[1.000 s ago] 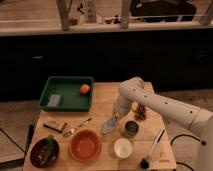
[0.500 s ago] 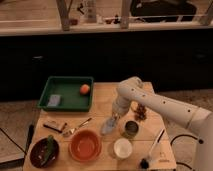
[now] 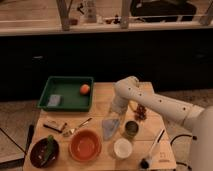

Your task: Place towel in table surface

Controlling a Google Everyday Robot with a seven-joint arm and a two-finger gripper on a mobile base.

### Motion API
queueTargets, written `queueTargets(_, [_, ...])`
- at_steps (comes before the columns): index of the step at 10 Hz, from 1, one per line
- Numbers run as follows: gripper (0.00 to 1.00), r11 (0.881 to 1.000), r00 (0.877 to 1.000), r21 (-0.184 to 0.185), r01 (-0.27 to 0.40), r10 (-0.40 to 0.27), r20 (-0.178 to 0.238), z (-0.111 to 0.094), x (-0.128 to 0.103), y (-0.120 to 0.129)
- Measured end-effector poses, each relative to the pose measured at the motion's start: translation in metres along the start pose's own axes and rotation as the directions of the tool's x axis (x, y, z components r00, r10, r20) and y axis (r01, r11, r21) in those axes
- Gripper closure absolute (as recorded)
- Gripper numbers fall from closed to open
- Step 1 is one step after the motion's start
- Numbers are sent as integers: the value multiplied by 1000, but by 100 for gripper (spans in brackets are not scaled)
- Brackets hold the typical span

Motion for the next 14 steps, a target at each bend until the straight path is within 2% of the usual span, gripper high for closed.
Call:
queueTargets(4, [20, 1000, 1000, -6, 8, -8, 1, 2, 2, -2])
queueTargets(14, [20, 1000, 1000, 7, 23, -23, -4, 1, 4, -1])
